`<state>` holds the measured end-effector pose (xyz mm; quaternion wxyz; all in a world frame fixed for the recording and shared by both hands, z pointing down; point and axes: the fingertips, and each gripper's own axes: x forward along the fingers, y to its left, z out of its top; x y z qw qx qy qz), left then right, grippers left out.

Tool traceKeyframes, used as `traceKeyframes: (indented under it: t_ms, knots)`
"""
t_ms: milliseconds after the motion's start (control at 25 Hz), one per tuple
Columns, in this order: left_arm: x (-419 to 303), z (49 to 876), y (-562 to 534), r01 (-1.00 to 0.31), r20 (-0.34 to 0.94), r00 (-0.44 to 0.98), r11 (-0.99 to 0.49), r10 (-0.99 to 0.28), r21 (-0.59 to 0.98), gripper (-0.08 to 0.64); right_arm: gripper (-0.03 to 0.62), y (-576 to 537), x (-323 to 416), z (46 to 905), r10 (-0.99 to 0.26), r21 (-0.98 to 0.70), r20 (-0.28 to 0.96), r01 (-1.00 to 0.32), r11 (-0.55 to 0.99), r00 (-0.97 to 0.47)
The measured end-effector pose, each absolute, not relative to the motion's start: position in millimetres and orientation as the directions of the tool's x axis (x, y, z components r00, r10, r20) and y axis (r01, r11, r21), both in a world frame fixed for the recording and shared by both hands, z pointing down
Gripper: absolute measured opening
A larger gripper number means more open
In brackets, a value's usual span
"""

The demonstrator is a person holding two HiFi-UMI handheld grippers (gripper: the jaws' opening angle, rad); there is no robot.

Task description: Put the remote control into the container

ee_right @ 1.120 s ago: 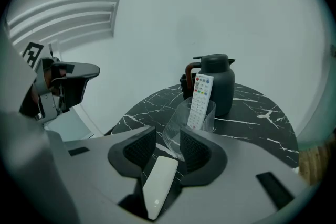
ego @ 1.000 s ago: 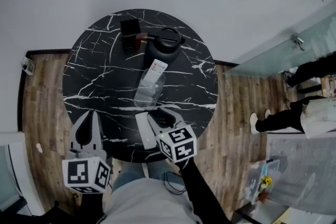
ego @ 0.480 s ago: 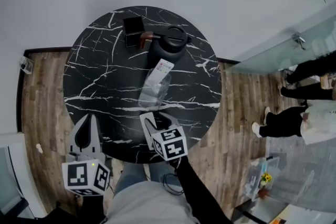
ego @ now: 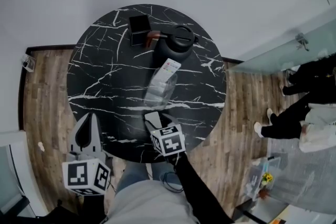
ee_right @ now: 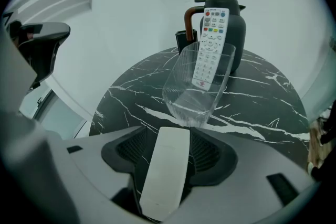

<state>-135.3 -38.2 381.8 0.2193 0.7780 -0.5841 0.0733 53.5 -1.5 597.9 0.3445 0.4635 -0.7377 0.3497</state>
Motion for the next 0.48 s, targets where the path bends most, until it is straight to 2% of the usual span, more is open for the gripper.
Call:
traceKeyframes:
  t_ms: [240, 480]
  knots:
    - [-141.8, 378.1, -39.9, -0.943, 0.369, 0.302, -0.220, -0.879, 0.249, 0.009, 0.252, 2.8, 51.7, 618.9, -0.394, -0.198, 0.864, -0.932, 0.305, -0.312]
    - [-150.8, 381.1, -40.9, -0.944, 0.374, 0.293, -0.206, -0.880, 0.256, 0.009, 0.268, -2.1, 53.6, 634.2, -0.399, -0.163, 0.873, -0.939, 0.302, -0.280]
